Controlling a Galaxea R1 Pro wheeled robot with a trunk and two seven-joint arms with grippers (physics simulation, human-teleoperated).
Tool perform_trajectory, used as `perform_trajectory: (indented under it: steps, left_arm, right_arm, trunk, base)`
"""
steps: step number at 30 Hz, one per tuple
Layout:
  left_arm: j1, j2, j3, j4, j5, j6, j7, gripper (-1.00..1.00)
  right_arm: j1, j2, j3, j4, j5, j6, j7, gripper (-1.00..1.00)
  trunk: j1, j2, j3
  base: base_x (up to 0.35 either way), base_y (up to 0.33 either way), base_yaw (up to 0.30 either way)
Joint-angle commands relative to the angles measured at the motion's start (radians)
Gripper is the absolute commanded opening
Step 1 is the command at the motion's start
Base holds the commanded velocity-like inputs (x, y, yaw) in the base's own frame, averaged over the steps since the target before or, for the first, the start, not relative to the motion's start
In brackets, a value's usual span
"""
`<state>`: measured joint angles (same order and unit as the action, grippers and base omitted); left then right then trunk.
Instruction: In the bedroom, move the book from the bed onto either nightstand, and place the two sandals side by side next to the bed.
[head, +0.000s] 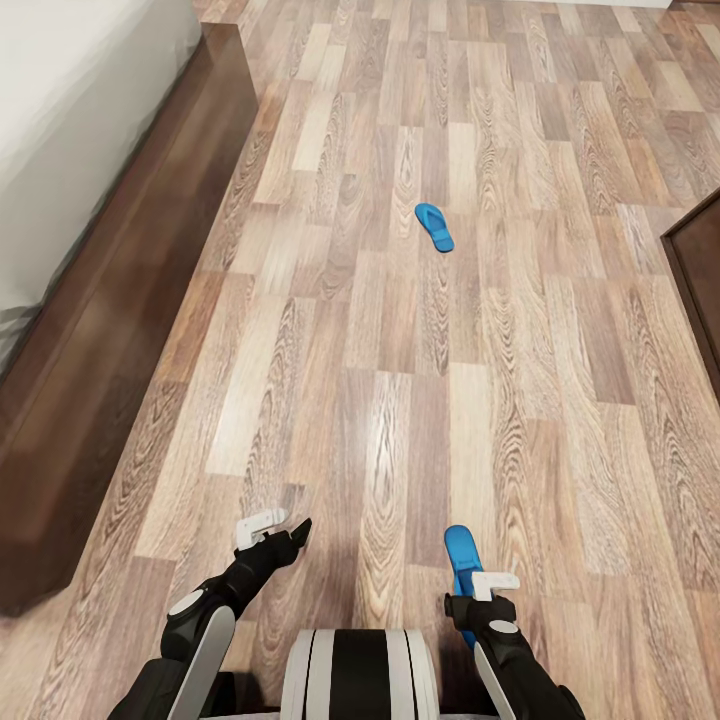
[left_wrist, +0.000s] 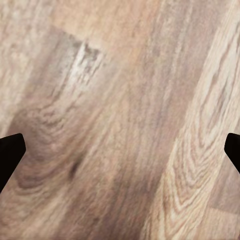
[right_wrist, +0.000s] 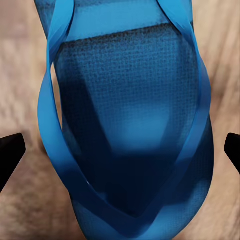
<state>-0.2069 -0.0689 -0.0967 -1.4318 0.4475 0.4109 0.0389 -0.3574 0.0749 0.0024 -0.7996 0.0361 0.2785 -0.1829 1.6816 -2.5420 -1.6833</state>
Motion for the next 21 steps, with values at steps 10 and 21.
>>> perform_trajectory:
  steps: [10,21]
  left_arm:
    - [0.000,0.000,0.000,-0.002,0.010,0.005,0.004,1.00]
    - [0.000,0.000,0.000,-0.002,0.010,0.005,0.004,1.00]
  right_arm:
    - [0.000,0.000,0.000,-0.002,0.004,0.007,-0.003,-1.00]
    - [0.000,0.000,0.001,-0.002,0.004,0.007,-0.003,-1.00]
  trunk:
    - [0.000,0.000,-0.001]
    - [0.000,0.000,-0.001]
  base:
    - [0.000,0.000,0.000]
    - [0.000,0.000,0.000]
